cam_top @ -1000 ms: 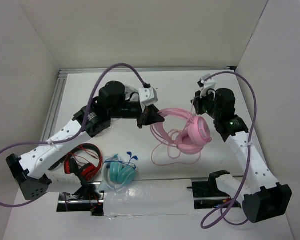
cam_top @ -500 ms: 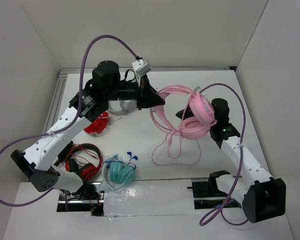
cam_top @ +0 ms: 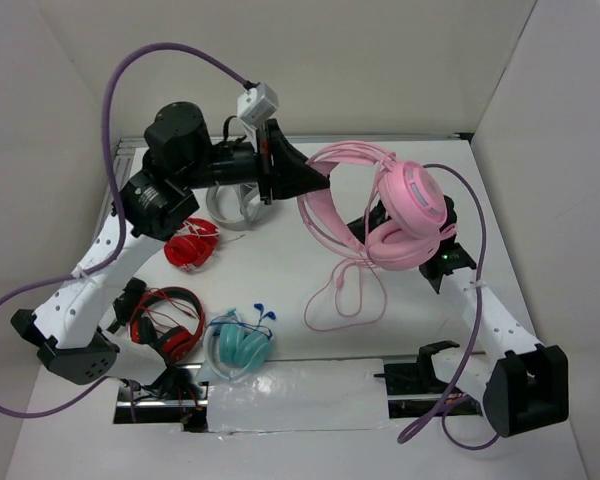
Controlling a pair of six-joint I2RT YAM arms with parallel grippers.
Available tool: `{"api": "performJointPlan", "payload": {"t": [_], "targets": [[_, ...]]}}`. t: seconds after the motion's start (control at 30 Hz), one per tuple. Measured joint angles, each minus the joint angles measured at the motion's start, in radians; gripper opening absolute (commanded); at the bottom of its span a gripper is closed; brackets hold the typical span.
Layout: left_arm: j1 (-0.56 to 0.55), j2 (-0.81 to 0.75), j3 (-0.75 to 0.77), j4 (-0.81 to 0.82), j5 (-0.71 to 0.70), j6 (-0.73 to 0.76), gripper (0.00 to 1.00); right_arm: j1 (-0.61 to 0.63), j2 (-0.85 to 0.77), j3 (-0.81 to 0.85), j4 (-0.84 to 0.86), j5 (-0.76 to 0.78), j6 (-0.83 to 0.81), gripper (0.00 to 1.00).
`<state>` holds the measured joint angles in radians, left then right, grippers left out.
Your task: Wrap the headphones
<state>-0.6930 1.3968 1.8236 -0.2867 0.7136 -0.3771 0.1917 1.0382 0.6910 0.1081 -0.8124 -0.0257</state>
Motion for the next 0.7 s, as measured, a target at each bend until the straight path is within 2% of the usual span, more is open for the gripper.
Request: {"api": "performJointPlan", "payload": {"t": [0.43,0.7], "targets": [[0.024,0.014,0.187,-0.002,-0.028,-0.047,0.0,0.077,0.12,-0.087,0.135,-0.013,0.044,0.24],[0.035,0.051,0.294,-0.031,-0.039,-0.05,0.0,0.2,0.229,-0.111,0.23,0.016,0.061,0.23]]}}
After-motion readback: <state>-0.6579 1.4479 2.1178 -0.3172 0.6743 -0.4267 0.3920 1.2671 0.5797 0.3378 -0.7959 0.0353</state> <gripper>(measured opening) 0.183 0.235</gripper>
